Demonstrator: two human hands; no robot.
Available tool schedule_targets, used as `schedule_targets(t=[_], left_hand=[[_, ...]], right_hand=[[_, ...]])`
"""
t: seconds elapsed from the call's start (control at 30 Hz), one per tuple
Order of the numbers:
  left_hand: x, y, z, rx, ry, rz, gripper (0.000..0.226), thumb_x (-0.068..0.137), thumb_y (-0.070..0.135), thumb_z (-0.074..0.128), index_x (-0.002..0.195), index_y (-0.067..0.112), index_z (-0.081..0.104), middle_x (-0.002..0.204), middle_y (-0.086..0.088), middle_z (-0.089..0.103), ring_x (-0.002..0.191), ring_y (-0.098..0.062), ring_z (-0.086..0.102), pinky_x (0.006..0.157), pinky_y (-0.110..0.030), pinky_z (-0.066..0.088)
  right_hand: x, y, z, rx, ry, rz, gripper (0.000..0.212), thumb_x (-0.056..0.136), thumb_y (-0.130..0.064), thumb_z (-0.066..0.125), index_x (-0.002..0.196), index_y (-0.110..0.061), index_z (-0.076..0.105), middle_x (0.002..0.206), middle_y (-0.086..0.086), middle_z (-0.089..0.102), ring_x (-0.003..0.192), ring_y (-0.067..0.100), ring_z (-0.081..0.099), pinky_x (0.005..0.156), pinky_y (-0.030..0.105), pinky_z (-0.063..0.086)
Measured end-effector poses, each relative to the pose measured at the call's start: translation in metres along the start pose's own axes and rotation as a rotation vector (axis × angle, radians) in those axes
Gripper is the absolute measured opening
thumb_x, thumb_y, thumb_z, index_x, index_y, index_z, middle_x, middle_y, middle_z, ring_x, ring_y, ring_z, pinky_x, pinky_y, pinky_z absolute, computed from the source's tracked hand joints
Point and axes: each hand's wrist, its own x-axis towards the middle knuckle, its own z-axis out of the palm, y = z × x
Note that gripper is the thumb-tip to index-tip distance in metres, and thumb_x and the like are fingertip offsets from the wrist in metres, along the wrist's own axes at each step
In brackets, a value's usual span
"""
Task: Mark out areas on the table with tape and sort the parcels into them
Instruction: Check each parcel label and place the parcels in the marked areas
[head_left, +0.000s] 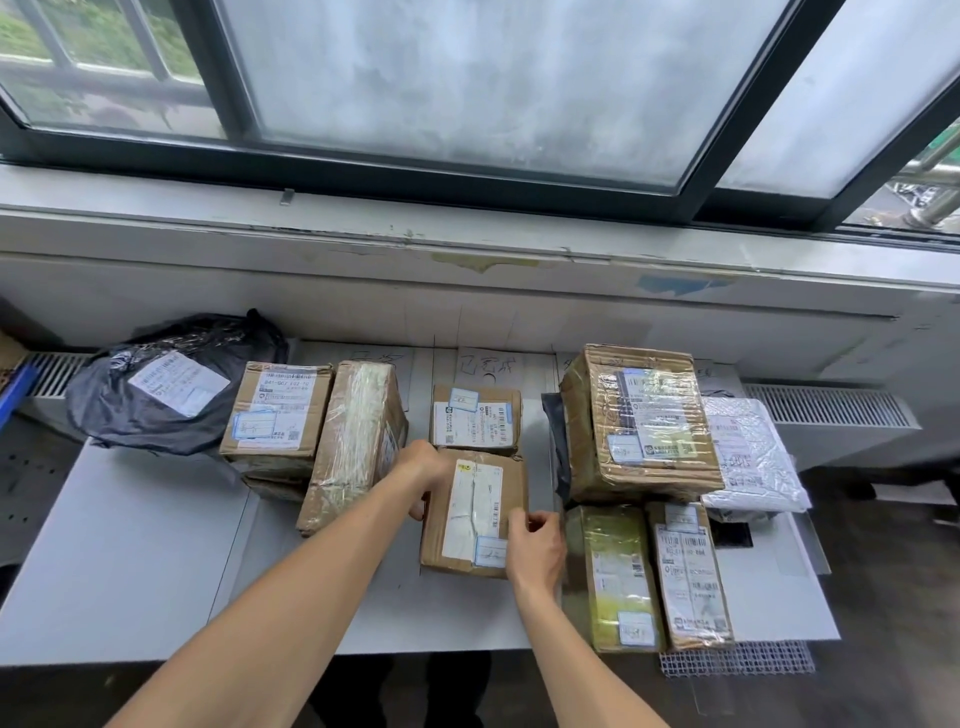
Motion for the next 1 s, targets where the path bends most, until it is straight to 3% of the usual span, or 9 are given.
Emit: schedule_targets(t=[0.23, 0.33, 0.43, 0.5, 0.7, 0.8, 0.87, 0.93, 1.0], left_hand=[[0.014, -0.004, 0.006, -0.013, 0.014, -0.001, 0.027, 0.094, 0.016, 0.046, 0.112, 0.0, 0.06, 0.112, -0.014, 0.065, 0.098, -0.03, 0.066, 0.083, -0.043, 0.058], [0.018, -0.007, 0.006, -0.057, 0.016, 0.012, 0.03, 0.095, 0.016, 0.044, 0.118, 0.001, 0.056, 0.112, -0.013, 0.064, 0.091, -0.024, 0.062, 0.072, -0.032, 0.05], [0.019, -0.002, 0.005, -0.058, 0.065, 0.05, 0.021, 0.095, 0.013, 0.042, 0.108, 0.004, 0.056, 0.092, -0.007, 0.059, 0.072, -0.017, 0.051, 0.064, -0.029, 0.039], [0.019, 0.007, 0.004, -0.06, 0.097, 0.101, 0.026, 0.095, 0.01, 0.04, 0.115, 0.004, 0.056, 0.098, -0.008, 0.062, 0.068, -0.017, 0.049, 0.061, -0.029, 0.04], [0.006, 0.043, -0.011, -0.01, 0.203, 0.34, 0.037, 0.097, 0.014, 0.041, 0.134, 0.009, 0.045, 0.128, -0.01, 0.058, 0.102, -0.026, 0.059, 0.076, -0.033, 0.049], [0.0, 0.057, -0.026, -0.009, 0.252, 0.423, 0.048, 0.098, 0.017, 0.041, 0.146, 0.013, 0.037, 0.142, -0.008, 0.048, 0.093, -0.019, 0.062, 0.08, -0.033, 0.049], [-0.003, 0.064, -0.041, -0.011, 0.313, 0.496, 0.047, 0.098, 0.017, 0.042, 0.145, 0.013, 0.041, 0.141, -0.007, 0.05, 0.093, -0.015, 0.062, 0.085, -0.031, 0.048], [-0.007, 0.067, -0.058, -0.015, 0.388, 0.56, 0.044, 0.096, 0.016, 0.044, 0.14, 0.012, 0.047, 0.139, -0.007, 0.054, 0.117, -0.02, 0.056, 0.1, -0.033, 0.043], [-0.009, 0.064, -0.082, -0.018, 0.457, 0.59, 0.043, 0.095, 0.018, 0.046, 0.138, 0.014, 0.05, 0.137, -0.006, 0.055, 0.123, -0.023, 0.052, 0.104, -0.037, 0.042]], right_hand=[[0.007, -0.011, 0.009, 0.001, -0.042, -0.035, 0.019, 0.09, -0.031, 0.057, 0.105, -0.019, 0.055, 0.109, 0.002, 0.058, 0.093, 0.019, 0.055, 0.078, 0.031, 0.043], [0.01, -0.009, 0.013, -0.031, -0.074, -0.051, 0.021, 0.091, -0.029, 0.056, 0.108, -0.017, 0.056, 0.112, 0.003, 0.059, 0.092, 0.016, 0.052, 0.076, 0.028, 0.038], [0.011, -0.007, 0.015, -0.042, -0.077, -0.05, 0.024, 0.092, -0.029, 0.055, 0.113, -0.016, 0.057, 0.115, 0.004, 0.06, 0.091, 0.015, 0.051, 0.076, 0.027, 0.037], [0.013, -0.01, 0.015, -0.03, -0.068, -0.058, 0.027, 0.093, -0.028, 0.054, 0.117, -0.015, 0.057, 0.118, 0.005, 0.059, 0.093, 0.014, 0.05, 0.078, 0.027, 0.038], [0.019, -0.042, 0.014, 0.007, -0.027, -0.15, 0.034, 0.096, -0.029, 0.053, 0.127, -0.015, 0.054, 0.123, 0.002, 0.057, 0.103, 0.013, 0.05, 0.084, 0.028, 0.039], [0.02, -0.064, 0.014, 0.018, 0.003, -0.225, 0.028, 0.097, -0.028, 0.053, 0.122, -0.015, 0.056, 0.117, 0.001, 0.057, 0.101, 0.013, 0.051, 0.08, 0.027, 0.037], [0.018, -0.079, 0.017, 0.022, 0.002, -0.269, 0.028, 0.097, -0.028, 0.052, 0.122, -0.016, 0.056, 0.113, -0.001, 0.055, 0.1, 0.013, 0.053, 0.078, 0.027, 0.037], [0.014, -0.097, 0.022, 0.034, -0.022, -0.313, 0.03, 0.098, -0.029, 0.05, 0.125, -0.018, 0.055, 0.115, -0.004, 0.053, 0.105, 0.013, 0.054, 0.082, 0.03, 0.043], [0.007, -0.119, 0.032, 0.066, -0.05, -0.375, 0.03, 0.098, -0.029, 0.05, 0.125, -0.017, 0.056, 0.12, -0.003, 0.054, 0.112, 0.013, 0.052, 0.092, 0.033, 0.045]])
